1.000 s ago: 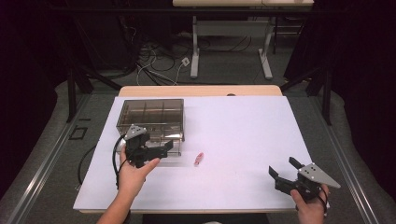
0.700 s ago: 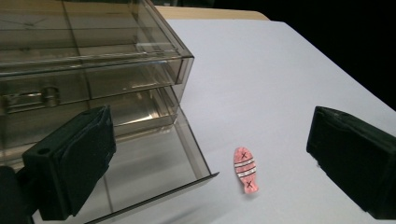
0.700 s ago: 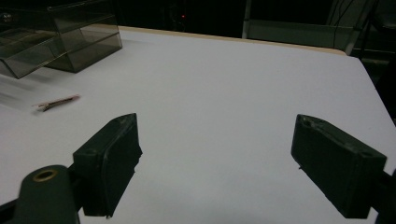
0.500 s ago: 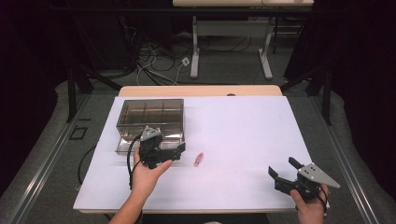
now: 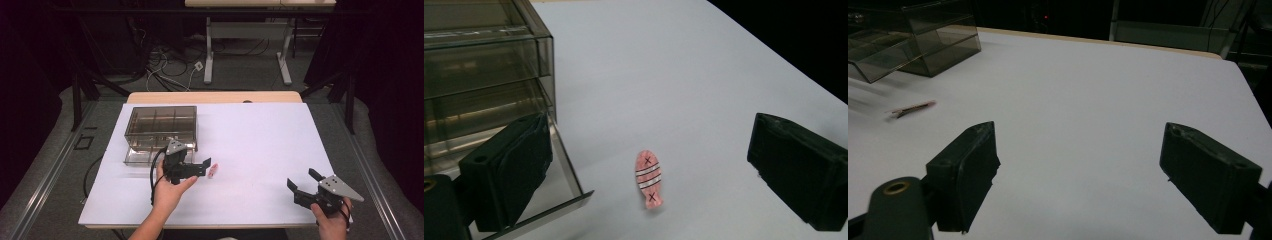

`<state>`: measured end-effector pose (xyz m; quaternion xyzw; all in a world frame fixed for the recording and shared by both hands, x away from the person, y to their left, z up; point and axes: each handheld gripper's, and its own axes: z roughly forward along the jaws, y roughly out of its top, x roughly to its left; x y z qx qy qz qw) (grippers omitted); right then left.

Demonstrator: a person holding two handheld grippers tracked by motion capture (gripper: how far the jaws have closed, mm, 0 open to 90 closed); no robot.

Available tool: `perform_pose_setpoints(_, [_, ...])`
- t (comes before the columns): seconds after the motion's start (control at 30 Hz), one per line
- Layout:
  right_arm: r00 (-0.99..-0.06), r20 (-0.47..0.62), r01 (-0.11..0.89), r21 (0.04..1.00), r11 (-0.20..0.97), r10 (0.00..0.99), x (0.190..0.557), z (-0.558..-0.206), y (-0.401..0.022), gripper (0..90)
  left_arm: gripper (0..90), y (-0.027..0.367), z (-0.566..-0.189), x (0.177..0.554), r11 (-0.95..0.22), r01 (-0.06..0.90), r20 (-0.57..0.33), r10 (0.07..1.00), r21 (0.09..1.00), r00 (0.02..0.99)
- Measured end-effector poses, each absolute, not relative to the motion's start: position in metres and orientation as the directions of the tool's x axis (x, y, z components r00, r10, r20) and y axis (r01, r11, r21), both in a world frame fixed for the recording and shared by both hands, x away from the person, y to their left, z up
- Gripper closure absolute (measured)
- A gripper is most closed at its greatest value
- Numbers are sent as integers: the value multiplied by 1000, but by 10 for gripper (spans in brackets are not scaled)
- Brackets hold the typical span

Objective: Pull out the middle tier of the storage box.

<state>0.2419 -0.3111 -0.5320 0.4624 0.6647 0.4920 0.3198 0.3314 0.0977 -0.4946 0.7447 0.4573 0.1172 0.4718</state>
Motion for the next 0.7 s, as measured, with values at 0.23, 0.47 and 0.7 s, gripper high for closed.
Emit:
perform_pose_setpoints(0.23, [-370, 26, 305, 948, 95, 929, 242, -532, -311, 149, 73, 85, -503, 332, -145, 578, -267, 780, 803, 566])
perform_pose_setpoints(0.47, [-376, 26, 305, 948, 97, 926, 242, -532, -311, 149, 156, 73, -508, 330, -153, 578, -262, 778, 802, 570])
perform_pose_setpoints(0.7, [-378, 23, 305, 947, 101, 925, 242, -532, -311, 149, 219, 67, -513, 330, -162, 573, -247, 785, 803, 569])
